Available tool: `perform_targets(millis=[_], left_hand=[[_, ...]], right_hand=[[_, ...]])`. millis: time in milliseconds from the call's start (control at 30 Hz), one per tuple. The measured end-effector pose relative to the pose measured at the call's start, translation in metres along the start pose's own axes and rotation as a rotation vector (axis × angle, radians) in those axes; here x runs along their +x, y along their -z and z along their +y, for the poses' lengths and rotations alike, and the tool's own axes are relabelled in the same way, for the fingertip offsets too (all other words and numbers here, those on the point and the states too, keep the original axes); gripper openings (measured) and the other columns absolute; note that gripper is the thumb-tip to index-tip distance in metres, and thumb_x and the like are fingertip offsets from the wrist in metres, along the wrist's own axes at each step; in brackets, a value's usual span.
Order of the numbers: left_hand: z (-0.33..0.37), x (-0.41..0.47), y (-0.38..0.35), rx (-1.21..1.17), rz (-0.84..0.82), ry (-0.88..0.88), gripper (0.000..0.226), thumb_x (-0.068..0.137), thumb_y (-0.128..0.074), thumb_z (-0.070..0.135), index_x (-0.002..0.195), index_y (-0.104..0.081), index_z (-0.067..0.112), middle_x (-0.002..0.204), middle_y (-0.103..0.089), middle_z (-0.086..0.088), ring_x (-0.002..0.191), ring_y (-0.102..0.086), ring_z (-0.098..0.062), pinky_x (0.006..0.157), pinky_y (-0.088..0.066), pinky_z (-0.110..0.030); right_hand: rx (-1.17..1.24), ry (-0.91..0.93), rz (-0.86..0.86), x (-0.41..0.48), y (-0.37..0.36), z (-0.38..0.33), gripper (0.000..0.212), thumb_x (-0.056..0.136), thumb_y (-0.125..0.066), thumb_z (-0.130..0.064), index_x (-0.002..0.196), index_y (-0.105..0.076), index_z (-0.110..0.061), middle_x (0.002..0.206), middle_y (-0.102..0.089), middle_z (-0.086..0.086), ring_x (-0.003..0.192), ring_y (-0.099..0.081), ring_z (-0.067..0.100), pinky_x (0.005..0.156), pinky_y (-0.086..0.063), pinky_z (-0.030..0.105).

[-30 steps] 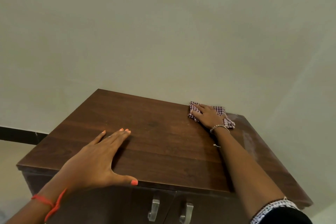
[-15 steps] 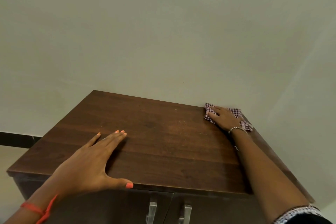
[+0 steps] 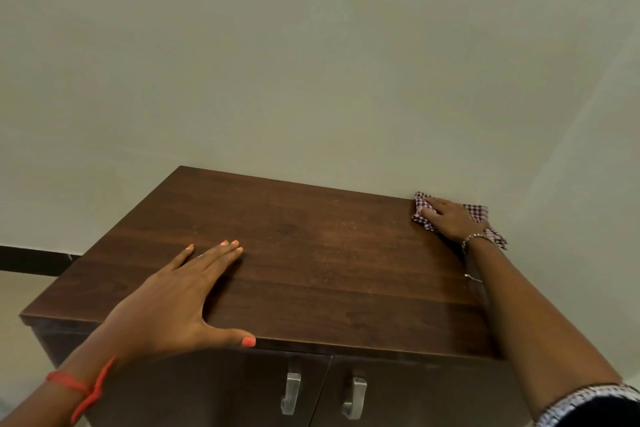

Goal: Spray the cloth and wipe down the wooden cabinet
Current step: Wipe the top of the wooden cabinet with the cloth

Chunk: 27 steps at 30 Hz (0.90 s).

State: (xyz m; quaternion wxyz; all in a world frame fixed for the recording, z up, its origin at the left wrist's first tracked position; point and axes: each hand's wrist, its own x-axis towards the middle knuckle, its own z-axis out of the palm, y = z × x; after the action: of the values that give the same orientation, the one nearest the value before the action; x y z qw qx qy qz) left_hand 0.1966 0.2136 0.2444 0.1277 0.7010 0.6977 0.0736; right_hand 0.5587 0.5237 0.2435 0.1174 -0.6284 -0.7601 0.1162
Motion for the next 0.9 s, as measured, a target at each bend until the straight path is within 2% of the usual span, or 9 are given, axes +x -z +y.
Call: perform_targets(millis=[100,200,267,333,400,467,633,700,900], left_hand=[[0.0,0.0,0.001,-0.008,0.004,-0.012,0.114,0.037,-0.027,0.099,0.127,0.022,0.05,0.138,0.022,0.027,0.13,0.019,-0.006,0.113,-0.007,-0.038],[0.005,-0.001,0.004,0.01,0.005,-0.03,0.117,0.03,-0.017,0.1,0.125,0.025,0.047,0.131,0.026,0.029,0.121,0.019,0.003,0.106,-0.001,-0.026],[0.006,-0.001,0.005,0.026,0.016,-0.044,0.116,0.031,-0.017,0.098,0.125,0.026,0.046,0.131,0.027,0.028,0.119,0.019,0.004,0.101,0.001,-0.021],[0.005,-0.001,0.004,0.025,0.02,-0.04,0.115,0.032,-0.02,0.098,0.125,0.025,0.046,0.133,0.025,0.028,0.12,0.019,0.004,0.102,0.001,-0.022],[0.003,0.0,0.002,0.001,0.031,-0.036,0.115,0.035,-0.024,0.097,0.127,0.022,0.047,0.136,0.022,0.027,0.121,0.018,0.003,0.106,0.001,-0.024],[0.001,0.0,0.001,0.0,0.036,-0.053,0.115,0.036,-0.026,0.098,0.128,0.021,0.046,0.137,0.019,0.026,0.122,0.017,0.004,0.104,0.005,-0.023],[-0.001,0.001,-0.001,-0.015,0.05,-0.06,0.118,0.038,-0.027,0.098,0.133,0.018,0.043,0.139,0.017,0.024,0.125,0.015,0.003,0.108,0.006,-0.024],[-0.002,0.001,-0.002,0.002,0.068,-0.083,0.121,0.04,-0.025,0.099,0.138,0.015,0.04,0.141,0.015,0.022,0.127,0.013,0.005,0.107,0.01,-0.022],[-0.001,-0.001,-0.001,0.008,0.099,-0.106,0.129,0.039,-0.021,0.099,0.145,0.004,0.03,0.147,0.009,0.018,0.128,0.009,0.007,0.108,0.01,-0.023]], right_hand=[[-0.083,-0.04,-0.025,0.002,-0.003,-0.007,0.066,0.085,-0.028,-0.07,0.142,-0.03,-0.037,0.153,-0.024,-0.005,0.141,-0.018,0.024,0.108,-0.006,0.066],[0.049,0.158,0.011,-0.027,0.006,0.0,0.051,0.089,-0.042,-0.056,0.134,-0.045,-0.033,0.147,-0.038,-0.005,0.135,-0.032,0.018,0.113,-0.019,0.05],[0.141,0.162,0.018,-0.035,0.011,0.009,0.041,0.092,-0.05,-0.042,0.132,-0.049,-0.031,0.143,-0.042,-0.004,0.132,-0.036,0.018,0.111,-0.023,0.041],[0.06,0.109,0.032,-0.024,0.011,0.016,0.049,0.091,-0.044,-0.05,0.136,-0.044,-0.029,0.146,-0.038,0.0,0.133,-0.033,0.022,0.111,-0.023,0.046],[-0.039,0.018,0.0,-0.012,0.009,0.019,0.074,0.077,-0.029,-0.073,0.139,-0.036,-0.034,0.15,-0.031,0.0,0.137,-0.026,0.024,0.11,-0.02,0.057],[-0.061,0.005,-0.021,-0.007,0.006,0.017,0.084,0.068,-0.02,-0.078,0.141,-0.033,-0.038,0.152,-0.028,-0.002,0.139,-0.022,0.023,0.109,-0.018,0.06],[-0.046,0.209,-0.057,-0.084,0.012,0.011,0.047,0.086,-0.033,-0.061,0.132,-0.031,-0.051,0.147,-0.027,-0.017,0.139,-0.019,0.01,0.113,-0.011,0.055],[-0.038,0.224,-0.05,-0.105,0.016,0.023,0.044,0.083,-0.034,-0.061,0.127,-0.029,-0.056,0.148,-0.028,-0.018,0.139,-0.02,0.009,0.112,-0.015,0.055],[-0.121,0.056,0.002,-0.096,0.013,0.017,0.049,0.092,-0.036,-0.054,0.14,-0.03,-0.043,0.153,-0.023,-0.01,0.141,-0.018,0.015,0.112,-0.018,0.054]])
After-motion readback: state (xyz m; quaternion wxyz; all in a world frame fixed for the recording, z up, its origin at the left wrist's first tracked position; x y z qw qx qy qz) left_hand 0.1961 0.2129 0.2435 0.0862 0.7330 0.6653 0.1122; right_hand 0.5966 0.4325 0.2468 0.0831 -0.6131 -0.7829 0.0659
